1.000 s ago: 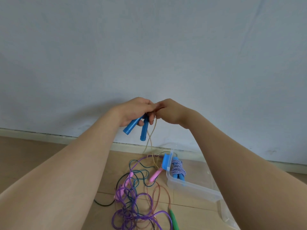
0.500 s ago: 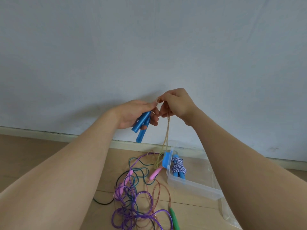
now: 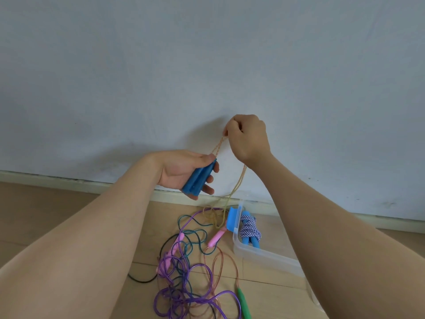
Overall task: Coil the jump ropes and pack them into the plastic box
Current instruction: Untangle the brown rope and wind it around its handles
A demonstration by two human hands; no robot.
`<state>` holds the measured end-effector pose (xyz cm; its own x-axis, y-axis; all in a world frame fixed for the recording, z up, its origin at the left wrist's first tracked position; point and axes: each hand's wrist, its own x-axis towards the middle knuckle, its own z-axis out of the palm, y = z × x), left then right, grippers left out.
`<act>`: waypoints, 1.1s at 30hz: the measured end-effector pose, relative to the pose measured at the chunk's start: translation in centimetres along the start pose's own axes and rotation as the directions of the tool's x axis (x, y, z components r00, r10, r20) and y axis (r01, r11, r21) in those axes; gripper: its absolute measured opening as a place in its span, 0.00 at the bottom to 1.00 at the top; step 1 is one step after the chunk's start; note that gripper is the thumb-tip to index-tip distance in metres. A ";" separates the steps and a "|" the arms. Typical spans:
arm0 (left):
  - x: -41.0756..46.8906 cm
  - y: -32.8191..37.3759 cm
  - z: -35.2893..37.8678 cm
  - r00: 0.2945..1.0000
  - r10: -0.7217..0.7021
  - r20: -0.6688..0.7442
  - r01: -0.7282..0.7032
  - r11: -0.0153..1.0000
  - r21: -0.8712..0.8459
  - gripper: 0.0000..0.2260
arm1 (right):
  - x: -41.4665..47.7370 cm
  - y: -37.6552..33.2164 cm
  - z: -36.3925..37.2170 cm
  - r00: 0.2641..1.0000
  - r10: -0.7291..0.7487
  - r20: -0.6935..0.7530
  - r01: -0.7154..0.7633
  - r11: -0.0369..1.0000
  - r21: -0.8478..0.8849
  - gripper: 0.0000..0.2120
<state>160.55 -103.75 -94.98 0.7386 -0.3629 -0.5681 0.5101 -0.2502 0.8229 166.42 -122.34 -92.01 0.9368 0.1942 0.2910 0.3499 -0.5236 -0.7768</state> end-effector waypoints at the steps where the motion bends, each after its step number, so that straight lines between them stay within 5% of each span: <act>1: 0.2 -0.2 -0.2 1.000 0.009 -0.020 -0.009 1.000 -0.014 0.16 | 0.2 0.4 0.2 0.999 0.019 0.030 -0.018 0.999 -0.043 0.14; 5: 0.6 0.0 -0.2 0.994 0.080 -0.074 -0.083 0.995 -0.048 0.16 | -0.1 1.1 0.4 0.950 0.086 0.300 -0.021 0.977 -0.212 0.12; 8: 1.0 -0.1 -0.4 0.996 0.088 -0.033 -0.090 0.994 -0.060 0.14 | -0.2 1.3 0.8 0.886 0.094 0.453 -0.090 0.995 -0.032 0.14; 15: 1.8 -1.2 -1.0 0.992 0.103 0.070 -0.097 0.992 -0.084 0.10 | 0.8 2.4 2.3 0.865 0.179 0.469 -0.121 0.981 -0.151 0.11; 18: 2.0 -1.9 -1.5 0.997 0.051 0.062 -0.046 0.996 -0.072 0.14 | 1.0 2.8 2.1 0.806 0.195 0.559 -0.174 0.981 -0.090 0.09; 22: 2.0 -2.6 -2.1 1.000 -0.011 0.006 0.011 0.998 -0.056 0.08 | 1.1 3.4 1.8 0.746 0.196 0.636 -0.274 0.961 0.024 0.10; 33: 2.1 -1.5 -1.3 0.997 0.071 0.035 -0.059 0.960 -0.272 0.14 | 0.9 3.6 1.3 0.853 0.126 0.507 -0.187 0.980 0.072 0.17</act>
<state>161.88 -102.94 -97.42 0.7571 -0.4108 -0.5080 0.5664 0.0252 0.8237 168.50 -122.98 -95.28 0.8437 0.5201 -0.1326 0.1674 -0.4897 -0.8557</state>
